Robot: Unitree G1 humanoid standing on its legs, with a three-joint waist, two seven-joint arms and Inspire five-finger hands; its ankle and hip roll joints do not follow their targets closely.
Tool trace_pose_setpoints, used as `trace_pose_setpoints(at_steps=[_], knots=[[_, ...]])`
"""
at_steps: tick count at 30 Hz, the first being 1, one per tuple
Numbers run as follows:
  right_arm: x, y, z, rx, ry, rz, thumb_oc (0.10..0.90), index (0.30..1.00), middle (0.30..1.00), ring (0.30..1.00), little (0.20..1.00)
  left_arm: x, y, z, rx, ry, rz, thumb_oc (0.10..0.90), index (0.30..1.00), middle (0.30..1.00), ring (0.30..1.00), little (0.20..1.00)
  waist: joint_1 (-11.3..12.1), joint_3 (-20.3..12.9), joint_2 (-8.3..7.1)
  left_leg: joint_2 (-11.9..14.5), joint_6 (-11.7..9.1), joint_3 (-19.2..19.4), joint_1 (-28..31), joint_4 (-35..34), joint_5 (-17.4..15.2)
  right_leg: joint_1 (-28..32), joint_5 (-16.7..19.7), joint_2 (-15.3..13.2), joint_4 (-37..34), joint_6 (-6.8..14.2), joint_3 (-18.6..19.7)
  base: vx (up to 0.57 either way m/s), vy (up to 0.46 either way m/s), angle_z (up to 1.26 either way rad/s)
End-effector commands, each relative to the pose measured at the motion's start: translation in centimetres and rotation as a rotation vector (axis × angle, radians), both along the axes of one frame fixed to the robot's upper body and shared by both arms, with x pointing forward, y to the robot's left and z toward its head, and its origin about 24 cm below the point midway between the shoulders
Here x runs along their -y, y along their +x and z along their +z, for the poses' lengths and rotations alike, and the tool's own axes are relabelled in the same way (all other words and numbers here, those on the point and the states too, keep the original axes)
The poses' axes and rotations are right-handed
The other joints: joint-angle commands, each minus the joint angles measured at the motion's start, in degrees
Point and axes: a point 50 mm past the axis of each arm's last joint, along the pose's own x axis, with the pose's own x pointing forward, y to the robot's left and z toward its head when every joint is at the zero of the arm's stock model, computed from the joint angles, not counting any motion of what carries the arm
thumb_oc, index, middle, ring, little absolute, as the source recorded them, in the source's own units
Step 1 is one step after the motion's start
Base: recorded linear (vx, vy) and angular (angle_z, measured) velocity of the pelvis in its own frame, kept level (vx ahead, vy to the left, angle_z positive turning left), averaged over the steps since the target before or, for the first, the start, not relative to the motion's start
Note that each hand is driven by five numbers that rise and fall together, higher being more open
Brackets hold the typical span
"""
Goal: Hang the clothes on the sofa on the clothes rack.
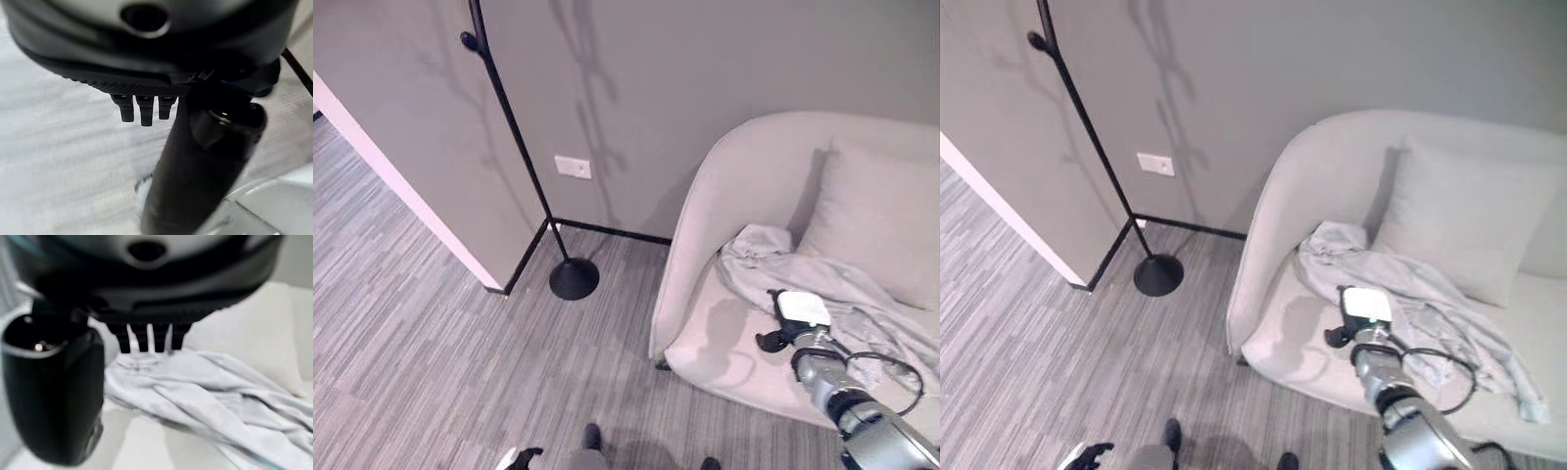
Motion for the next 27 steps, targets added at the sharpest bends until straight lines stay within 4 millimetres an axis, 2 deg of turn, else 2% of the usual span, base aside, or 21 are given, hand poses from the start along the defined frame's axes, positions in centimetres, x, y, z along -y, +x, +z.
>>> trace_pose_setpoints(at_steps=[1,3,4,6,7,8,9,10,11,12,13,14,15,16,18,21,22,23,25,26,27], knots=[[-0.2,6.3,9.6,0.350,-0.087,0.088,0.800,0.900,0.900,0.900,0.900,0.9,3.1,0.6,0.096,0.007,-0.176,0.800,0.900,0.900,0.900,0.900,1.45,-1.21,-3.13,1.24,-0.16,-5.90,-1.35,-1.35,-1.16,-3.90,1.47,-4.23,-2.03,3.38,-0.33,0.02,-0.266,-0.02],[-0.7,7.0,10.4,0.366,-0.131,0.127,0.800,0.900,0.900,0.900,0.900,1.6,3.6,0.7,0.118,-0.006,-0.207,0.800,0.900,0.900,0.900,0.900,1.23,-1.40,-2.29,3.27,-1.15,-6.23,-1.46,-2.16,1.19,-3.37,0.36,-1.91,-3.16,1.95,-0.65,0.06,-0.320,-0.16],[-1.2,7.5,10.7,0.366,-0.155,0.147,0.800,0.900,0.900,0.900,0.900,1.9,4.1,0.8,0.139,-0.008,-0.226,0.800,0.900,0.900,0.900,0.900,1.51,-1.50,-1.95,4.25,-1.39,-7.04,-1.84,-0.86,3.78,-2.67,-0.02,-0.29,-4.49,0.88,-0.44,0.11,-0.348,-0.03],[-0.9,7.5,10.6,0.351,-0.184,0.131,0.800,0.900,0.900,0.900,0.900,2.2,4.6,1.0,0.170,-0.012,-0.252,0.800,0.900,0.900,0.900,0.900,2.05,-1.23,-1.65,4.96,-1.48,-7.83,-2.75,1.44,6.28,-1.51,-0.40,1.10,-6.33,0.00,-0.44,0.10,-0.303,0.08],[-0.2,7.3,10.4,0.333,-0.190,0.102,0.800,0.900,0.900,0.900,0.900,2.1,5.4,1.3,0.200,-0.014,-0.244,0.800,0.900,0.900,0.900,0.900,2.17,-0.26,-1.76,4.92,-0.80,-6.26,-4.62,4.88,7.91,-0.83,-0.67,1.56,-6.70,-0.98,-1.26,0.05,-0.219,0.16],[-0.2,7.3,10.4,0.334,-0.190,0.102,0.800,0.900,0.900,0.900,0.900,2.1,5.4,1.3,0.200,-0.014,-0.244,0.800,0.900,0.900,0.900,0.900,2.10,-0.21,-1.79,4.85,-0.78,-6.37,-4.76,5.15,7.78,-0.79,-0.70,1.51,-6.70,-0.97,-1.33,0.04,-0.206,0.32],[0.1,7.2,10.3,0.318,-0.196,0.088,0.800,0.900,0.900,0.900,0.900,2.1,5.5,1.4,0.209,-0.017,-0.238,0.800,0.900,0.900,0.900,0.900,2.09,0.07,-1.87,4.11,-0.35,-4.88,-5.05,5.91,6.50,-0.90,-1.06,1.47,-6.70,-1.28,-1.75,0.00,-0.120,0.50],[0.8,7.5,10.9,0.318,-0.204,0.052,0.800,0.900,0.900,0.900,0.900,2.0,5.9,1.6,0.230,-0.014,-0.225,0.800,0.900,0.900,0.900,0.900,2.92,1.13,-2.50,-2.82,1.45,-6.01,-7.68,8.93,-0.10,-1.30,-1.03,0.41,-6.70,-1.07,-1.79,-0.01,-0.148,0.54],[0.9,7.6,11.1,0.318,-0.193,0.035,0.800,0.900,0.900,0.900,0.900,2.1,6.1,1.7,0.234,-0.014,-0.235,0.800,0.900,0.900,0.900,0.900,3.51,1.31,-2.88,-8.33,2.70,-7.58,-9.64,9.92,-3.01,-1.74,-0.51,0.04,-6.70,-0.92,-1.80,0.00,-0.115,0.50],[1.1,7.7,11.2,0.314,-0.190,0.023,0.800,0.900,0.900,0.900,0.900,2.1,6.2,1.7,0.235,-0.016,-0.248,0.800,0.900,0.900,0.900,0.900,3.85,1.18,-2.86,-12.22,3.70,-8.09,-10.95,9.75,-4.10,-2.29,-0.02,0.22,-6.70,-0.86,-1.91,0.01,-0.040,0.33],[1.0,7.7,11.2,0.314,-0.190,0.023,0.800,0.900,0.900,0.900,0.900,2.1,6.2,1.7,0.235,-0.015,-0.248,0.800,0.900,0.900,0.900,0.900,3.77,1.06,-2.90,-12.27,3.71,-8.15,-11.11,9.76,-4.07,-2.42,-0.02,0.19,-6.70,-0.85,-1.98,0.03,0.001,0.16],[1.7,7.8,12.0,0.334,-0.187,-0.013,0.800,0.900,0.900,0.900,0.900,2.0,5.8,1.6,0.217,-0.015,-0.262,0.800,0.900,0.900,0.900,0.900,4.49,0.66,-1.99,-17.37,5.69,-6.17,-12.77,7.30,-3.08,-3.87,0.68,1.50,-6.70,-0.69,-2.25,0.00,0.000,0.00],[1.7,8.1,12.6,0.346,-0.185,-0.018,0.800,0.900,0.900,0.900,0.900,1.9,5.7,1.5,0.207,-0.013,-0.260,0.800,0.900,0.900,0.900,0.900,5.02,0.51,-1.60,-18.69,5.83,-5.46,-13.94,6.36,-2.08,-4.55,0.81,2.35,-6.70,-0.72,-2.08,0.05,0.032,-0.09],[1.4,8.4,12.9,0.344,-0.196,-0.006,0.800,0.900,0.900,0.900,0.900,1.6,5.2,1.4,0.185,-0.007,-0.255,0.800,0.900,0.900,0.900,0.900,5.62,0.46,-1.66,-18.61,5.63,-6.22,-13.89,5.73,-1.99,-4.69,0.58,3.25,-6.64,-0.77,-1.01,0.09,0.023,-0.18],[0.8,8.2,11.7,0.326,-0.153,-0.016,0.800,0.900,0.900,0.900,0.900,1.4,3.9,0.9,0.121,0.004,-0.269,0.800,0.900,0.900,0.900,0.900,5.71,0.51,-1.44,-18.76,6.80,-6.97,-12.20,3.91,-1.41,-3.89,-0.40,4.86,-6.21,-1.18,-0.56,0.16,0.009,-0.65],[0.3,7.9,10.7,0.324,-0.087,-0.036,0.800,0.900,0.900,0.900,0.900,0.4,2.5,0.7,0.053,0.030,-0.297,0.800,0.900,0.900,0.900,0.900,5.86,0.87,-3.38,-18.20,7.29,-5.61,-11.25,3.06,-0.91,-3.84,-2.59,5.35,-2.29,-1.74,-1.01,0.16,-0.034,-0.42],[-0.3,7.8,9.8,0.295,-0.074,-0.032,0.800,0.900,0.900,0.900,0.900,-0.9,2.8,1.2,0.073,0.061,-0.279,0.800,0.900,0.900,0.900,0.900,6.85,1.71,-4.66,-17.65,7.82,-4.95,-10.50,3.06,-1.52,-5.38,-3.24,5.17,3.30,-0.21,-1.98,0.11,-0.047,-0.10],[-0.6,8.0,10.0,0.305,-0.064,-0.031,0.800,0.900,0.900,0.900,0.900,-1.4,3.3,1.4,0.089,0.074,-0.264,0.800,0.900,0.900,0.900,0.900,7.24,2.46,-4.70,-17.01,8.02,-4.71,-10.03,3.28,-1.79,-7.45,-2.87,4.52,8.13,1.63,-3.21,0.05,-0.032,-0.28],[-0.9,8.4,10.5,0.318,-0.061,-0.021,0.800,0.900,0.900,0.900,0.900,-2.0,5.0,2.1,0.146,0.096,-0.247,0.800,0.900,0.900,0.900,0.900,6.71,3.94,-3.62,-16.24,8.88,-5.04,-9.65,4.83,-2.49,-12.31,-1.29,2.80,17.87,6.23,-3.72,-0.02,0.024,-0.34],[-1.1,8.5,10.7,0.325,-0.054,-0.017,0.800,0.900,0.900,0.900,0.900,-2.0,5.6,2.3,0.167,0.100,-0.247,0.800,0.900,0.900,0.900,0.900,6.40,4.32,-3.31,-16.21,9.11,-5.25,-9.53,4.91,-2.65,-12.87,-0.62,1.92,19.12,6.82,-3.97,0.00,0.004,0.06],[-1.2,8.5,10.6,0.323,-0.060,-0.017,0.800,0.900,0.900,0.900,0.900,-1.9,6.3,2.5,0.191,0.099,-0.255,0.800,0.900,0.900,0.900,0.900,6.42,4.64,-2.93,-16.16,9.22,-5.48,-9.41,4.79,-2.69,-12.39,-0.54,0.42,18.60,6.48,-4.99,0.04,-0.063,0.25]])
